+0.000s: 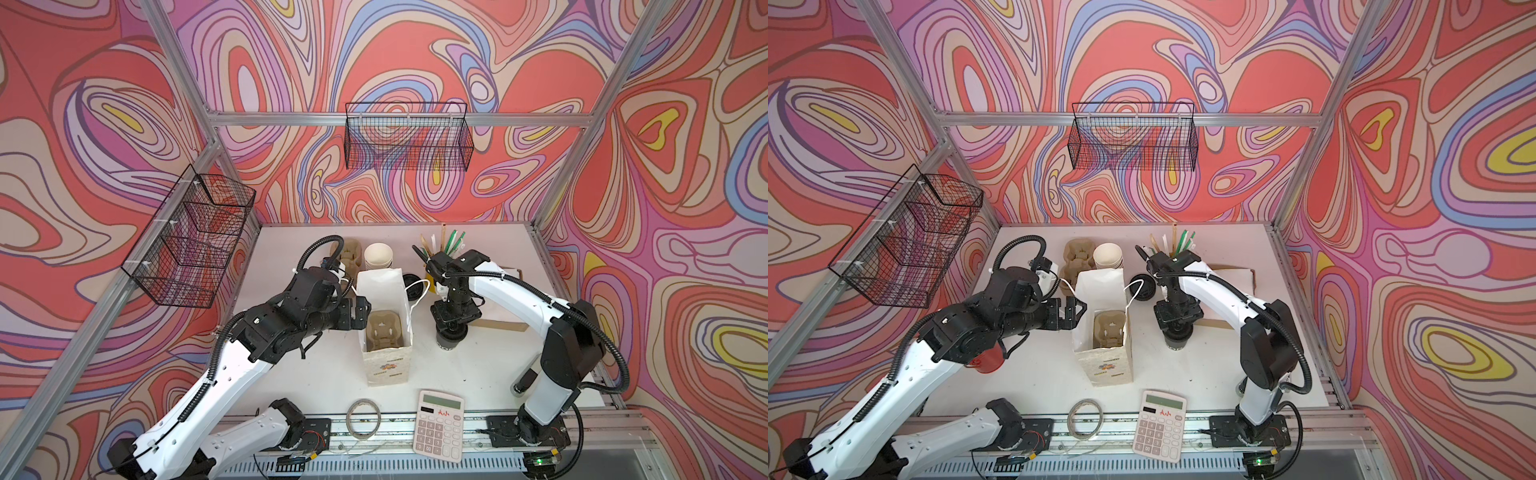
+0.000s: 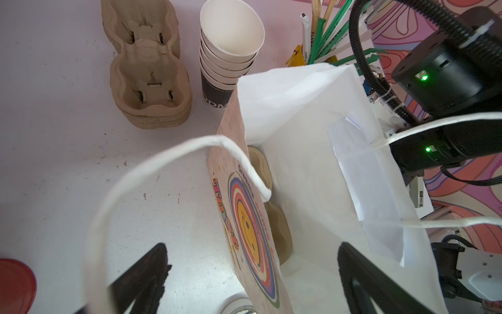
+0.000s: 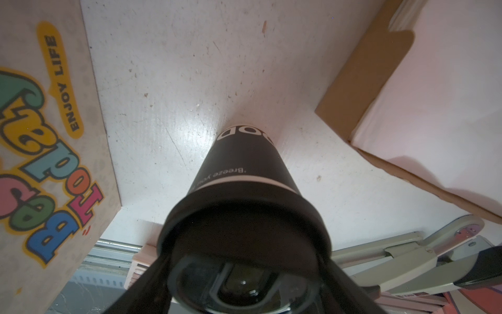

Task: Pack a coffee takeout order
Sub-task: Move the coffee cup to the center of the table.

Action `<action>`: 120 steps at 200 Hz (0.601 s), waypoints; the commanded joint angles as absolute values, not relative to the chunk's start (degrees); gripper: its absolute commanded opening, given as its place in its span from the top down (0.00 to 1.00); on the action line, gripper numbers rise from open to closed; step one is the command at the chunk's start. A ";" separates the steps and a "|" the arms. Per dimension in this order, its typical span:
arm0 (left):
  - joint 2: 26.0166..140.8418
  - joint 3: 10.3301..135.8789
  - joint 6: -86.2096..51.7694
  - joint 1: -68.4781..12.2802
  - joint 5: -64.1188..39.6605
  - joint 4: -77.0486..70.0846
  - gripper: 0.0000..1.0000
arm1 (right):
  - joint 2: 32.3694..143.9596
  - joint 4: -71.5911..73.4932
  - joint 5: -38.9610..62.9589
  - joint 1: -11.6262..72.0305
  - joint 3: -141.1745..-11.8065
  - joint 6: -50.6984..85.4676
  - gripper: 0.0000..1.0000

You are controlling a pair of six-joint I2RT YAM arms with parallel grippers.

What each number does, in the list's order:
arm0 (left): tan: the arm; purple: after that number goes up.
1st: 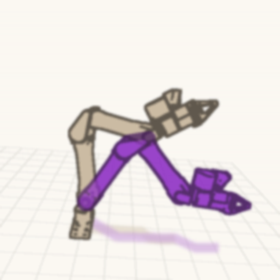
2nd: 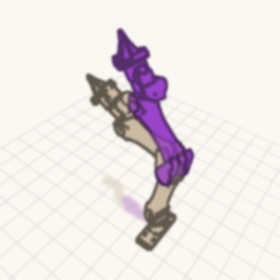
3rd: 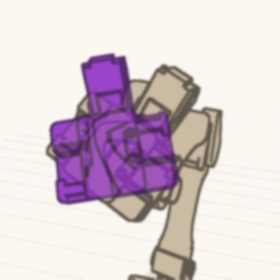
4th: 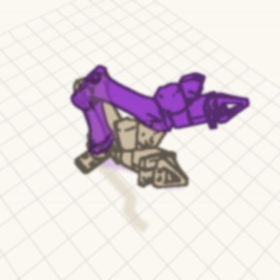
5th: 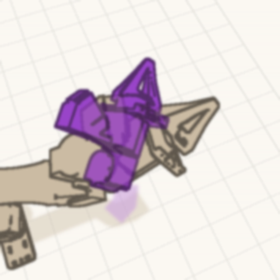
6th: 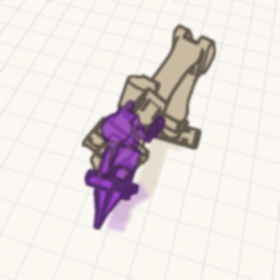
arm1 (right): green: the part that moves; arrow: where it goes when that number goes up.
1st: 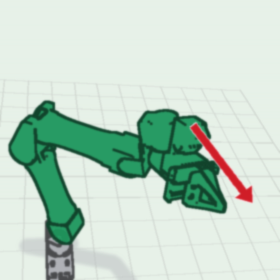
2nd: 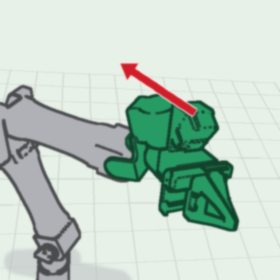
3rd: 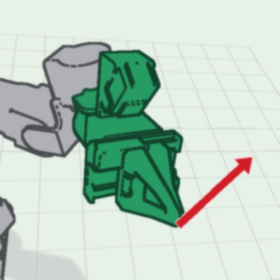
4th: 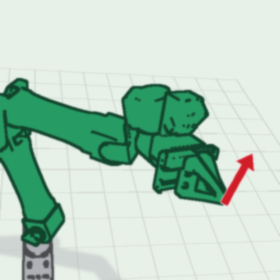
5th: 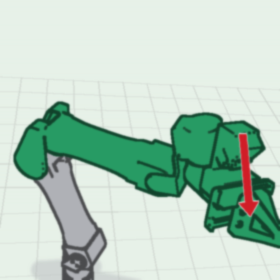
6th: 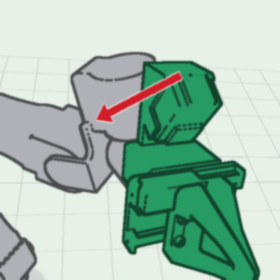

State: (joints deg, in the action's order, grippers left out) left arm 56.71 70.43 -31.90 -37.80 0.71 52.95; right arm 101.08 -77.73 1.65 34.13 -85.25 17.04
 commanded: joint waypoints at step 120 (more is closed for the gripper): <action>56.07 69.96 -31.62 -37.46 1.58 53.70 0.00 | 110.57 -72.80 2.34 33.75 -86.51 16.89 0.20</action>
State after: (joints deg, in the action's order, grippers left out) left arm 56.71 70.43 -31.90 -37.80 0.71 52.95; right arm 104.38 -81.21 2.00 34.04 -88.77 17.15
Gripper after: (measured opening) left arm 0.998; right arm 0.794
